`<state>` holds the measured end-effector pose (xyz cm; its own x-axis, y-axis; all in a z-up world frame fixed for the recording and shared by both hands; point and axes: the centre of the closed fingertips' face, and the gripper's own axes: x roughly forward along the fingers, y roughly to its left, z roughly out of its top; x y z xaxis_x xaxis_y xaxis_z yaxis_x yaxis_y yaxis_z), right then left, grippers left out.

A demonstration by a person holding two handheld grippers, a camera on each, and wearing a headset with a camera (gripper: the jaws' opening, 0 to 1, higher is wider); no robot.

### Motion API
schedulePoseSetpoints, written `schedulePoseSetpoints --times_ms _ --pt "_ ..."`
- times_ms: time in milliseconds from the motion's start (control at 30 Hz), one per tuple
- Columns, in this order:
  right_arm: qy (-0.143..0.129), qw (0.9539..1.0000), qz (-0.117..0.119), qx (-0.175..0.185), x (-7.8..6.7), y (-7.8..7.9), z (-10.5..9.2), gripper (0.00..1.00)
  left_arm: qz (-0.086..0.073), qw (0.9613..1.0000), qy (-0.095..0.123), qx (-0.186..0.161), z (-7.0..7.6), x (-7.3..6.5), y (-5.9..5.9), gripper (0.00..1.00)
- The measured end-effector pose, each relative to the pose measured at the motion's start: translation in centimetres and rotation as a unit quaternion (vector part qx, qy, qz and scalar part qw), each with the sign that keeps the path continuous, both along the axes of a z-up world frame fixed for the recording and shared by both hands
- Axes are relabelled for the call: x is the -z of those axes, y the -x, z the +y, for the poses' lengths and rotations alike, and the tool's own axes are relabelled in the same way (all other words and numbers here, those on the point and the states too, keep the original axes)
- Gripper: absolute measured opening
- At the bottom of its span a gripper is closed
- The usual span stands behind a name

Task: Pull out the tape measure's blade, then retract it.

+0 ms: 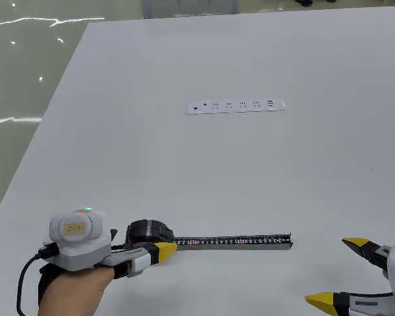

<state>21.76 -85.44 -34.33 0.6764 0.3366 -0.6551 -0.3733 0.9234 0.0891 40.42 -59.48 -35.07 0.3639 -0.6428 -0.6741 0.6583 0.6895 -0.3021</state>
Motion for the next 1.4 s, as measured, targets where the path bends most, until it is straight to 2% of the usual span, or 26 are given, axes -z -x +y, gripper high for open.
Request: schedulePoseSetpoints --times_ms 367,600,667,700,733,800,867,1133,1267,1400 --pt "-0.003 1.0 0.004 -0.005 0.2 0.1 0.2 0.85 0.003 1.0 0.002 0.005 -1.1 0.8 0.8 0.82" --pt "-0.003 1.0 0.006 -0.006 0.4 0.0 0.2 0.85 0.003 0.9999 0.008 -0.007 -1.1 0.8 0.5 0.82" --pt "-0.006 1.0 0.005 -0.005 0.5 -0.1 0.4 0.85 -0.001 0.9998 0.011 -0.019 -1.1 0.8 0.3 0.81" --pt "-0.005 1.0 0.005 -0.005 0.6 -0.2 0.4 0.84 -0.008 0.9995 0.009 -0.03 -1.0 0.7 0.1 0.79" --pt "-0.004 1.0 0.006 -0.006 0.7 -0.2 0.4 0.84 -0.024 0.9993 0.005 -0.03 -1.0 0.5 0.0 0.78" --pt "-0.005 0.9999 0.006 -0.008 0.7 -0.3 0.6 0.84 -0.03 0.9989 0.0 -0.034 -1.2 0.7 0.2 0.78" --pt "-0.002 0.9999 0.006 -0.011 0.7 -0.4 0.6 0.84 -0.044 0.9976 0.0 -0.054 -1.0 0.5 -0.1 0.77" --pt "0.0 0.9999 0.004 -0.01 0.8 -0.7 0.2 0.84 -0.058 0.9957 -0.009 -0.071 -1.1 0.8 -0.1 0.76" --pt "-0.001 0.9999 0.001 -0.01 0.8 -0.9 0.1 0.83 -0.061 0.9944 -0.004 -0.086 -1.0 0.7 -0.3 0.76" --pt "-0.004 0.9999 0.003 -0.014 1.2 -1.1 0.3 0.83 -0.065 0.9932 -0.008 -0.097 -1.1 0.8 -0.4 0.76"
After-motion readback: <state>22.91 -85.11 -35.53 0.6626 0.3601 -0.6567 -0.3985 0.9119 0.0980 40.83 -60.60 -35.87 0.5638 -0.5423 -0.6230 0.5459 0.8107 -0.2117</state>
